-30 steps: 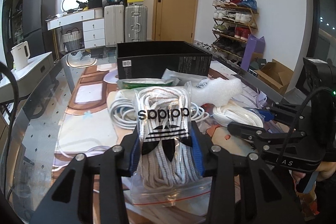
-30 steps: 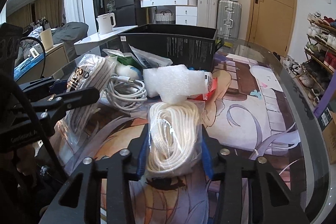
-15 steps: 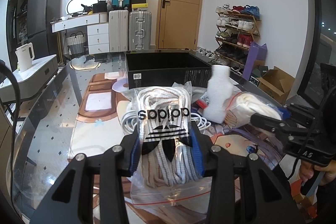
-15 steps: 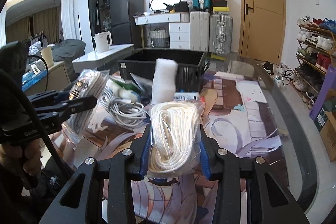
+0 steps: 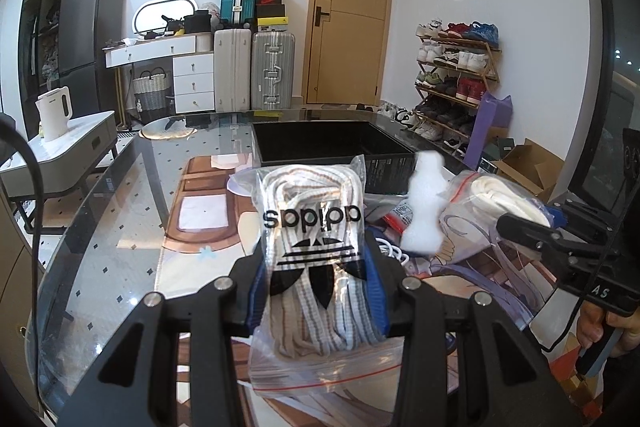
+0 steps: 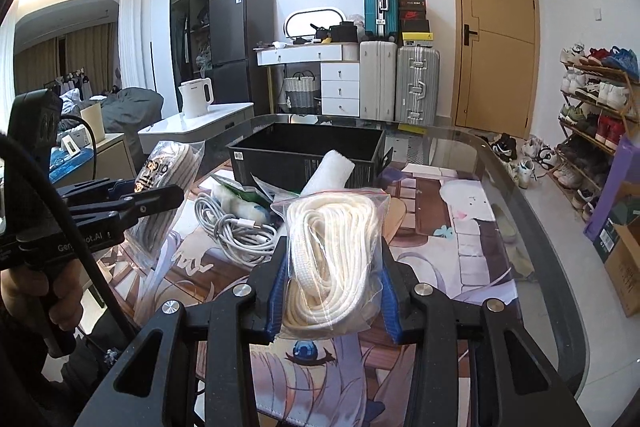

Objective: Organize soft objects
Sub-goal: 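Lift the lace bag with left tool while right tool lifts the rope bag toward the black box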

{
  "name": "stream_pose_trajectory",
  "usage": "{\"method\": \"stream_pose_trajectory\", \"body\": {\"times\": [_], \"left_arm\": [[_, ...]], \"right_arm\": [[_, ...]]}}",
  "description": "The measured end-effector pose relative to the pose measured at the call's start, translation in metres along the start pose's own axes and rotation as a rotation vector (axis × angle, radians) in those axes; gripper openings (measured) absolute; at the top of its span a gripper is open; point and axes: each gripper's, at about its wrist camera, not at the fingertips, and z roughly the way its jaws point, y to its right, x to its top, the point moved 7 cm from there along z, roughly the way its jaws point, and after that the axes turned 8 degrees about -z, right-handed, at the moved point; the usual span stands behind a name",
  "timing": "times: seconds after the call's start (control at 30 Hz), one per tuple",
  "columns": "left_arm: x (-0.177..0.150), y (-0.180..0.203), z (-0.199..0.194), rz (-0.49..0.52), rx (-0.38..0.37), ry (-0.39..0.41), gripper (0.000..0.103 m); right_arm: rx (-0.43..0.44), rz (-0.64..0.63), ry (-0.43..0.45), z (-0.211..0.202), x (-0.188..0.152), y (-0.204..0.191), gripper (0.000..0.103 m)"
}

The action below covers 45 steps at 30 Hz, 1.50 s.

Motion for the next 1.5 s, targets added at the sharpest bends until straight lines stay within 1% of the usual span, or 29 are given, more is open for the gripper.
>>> {"method": "stream_pose_trajectory", "body": {"times": [0.33, 0.63, 0.9, 1.13, 1.5], "left_arm": [[0.009, 0.008, 0.000, 0.013, -0.006, 0.011, 0.040], [0.032, 0.009, 0.001, 0.028, -0.003, 0.041, 0.040], [0.054, 0.006, 0.006, 0.035, -0.003, 0.058, 0.041], [0.078, 0.009, 0.014, 0.059, -0.010, 0.076, 0.041], [0.106, 0.010, 0.042, 0.052, -0.029, 0.057, 0.041]], "right_arm": [[-0.002, -0.034, 0.023, -0.004, 0.016, -0.006, 0.039], [0.024, -0.037, 0.037, 0.004, 0.036, -0.007, 0.039], [0.032, -0.033, 0.035, 0.021, 0.058, 0.001, 0.039], [0.033, -0.019, 0.026, 0.036, 0.073, 0.012, 0.039], [0.053, -0.044, -0.022, 0.069, 0.092, 0.022, 0.039]]}}
